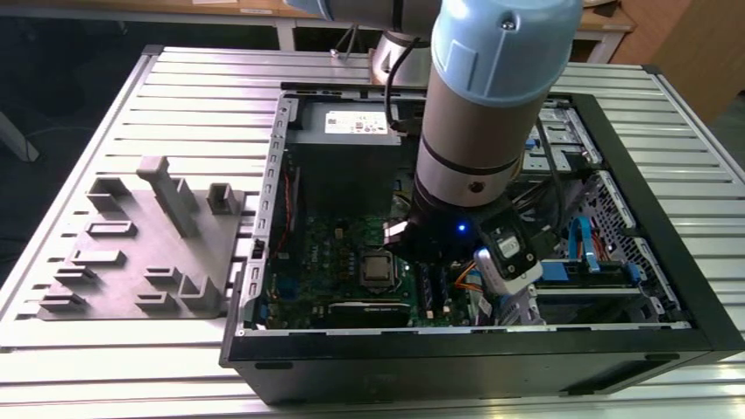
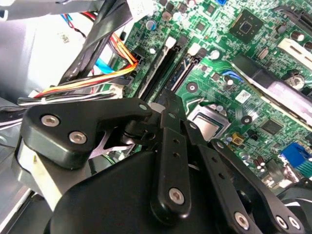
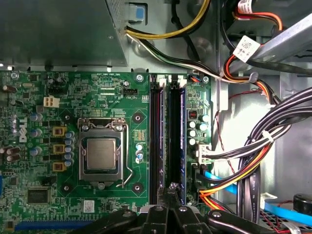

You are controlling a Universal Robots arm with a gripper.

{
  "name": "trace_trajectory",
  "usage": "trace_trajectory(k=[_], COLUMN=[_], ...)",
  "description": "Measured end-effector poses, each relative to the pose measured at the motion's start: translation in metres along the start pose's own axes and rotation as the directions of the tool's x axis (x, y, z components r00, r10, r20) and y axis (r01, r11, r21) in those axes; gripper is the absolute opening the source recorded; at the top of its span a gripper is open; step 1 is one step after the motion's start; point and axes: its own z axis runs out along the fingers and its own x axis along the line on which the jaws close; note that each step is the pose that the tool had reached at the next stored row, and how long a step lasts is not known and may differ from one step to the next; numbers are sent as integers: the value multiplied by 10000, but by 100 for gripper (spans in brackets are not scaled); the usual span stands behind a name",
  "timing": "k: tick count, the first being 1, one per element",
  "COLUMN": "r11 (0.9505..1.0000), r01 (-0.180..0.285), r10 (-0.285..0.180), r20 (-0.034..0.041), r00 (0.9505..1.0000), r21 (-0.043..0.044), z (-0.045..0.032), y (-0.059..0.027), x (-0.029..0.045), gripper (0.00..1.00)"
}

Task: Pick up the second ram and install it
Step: 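Press down the second ram until it locks into place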

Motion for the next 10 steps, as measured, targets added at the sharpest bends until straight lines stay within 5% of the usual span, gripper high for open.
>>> trace_trajectory(k=[10], r11=[10000], r01=[0], r10=[0], r20=[1], r00=[10000], r21=[-2], z=[85], y=[-2], x=[4], gripper=[7])
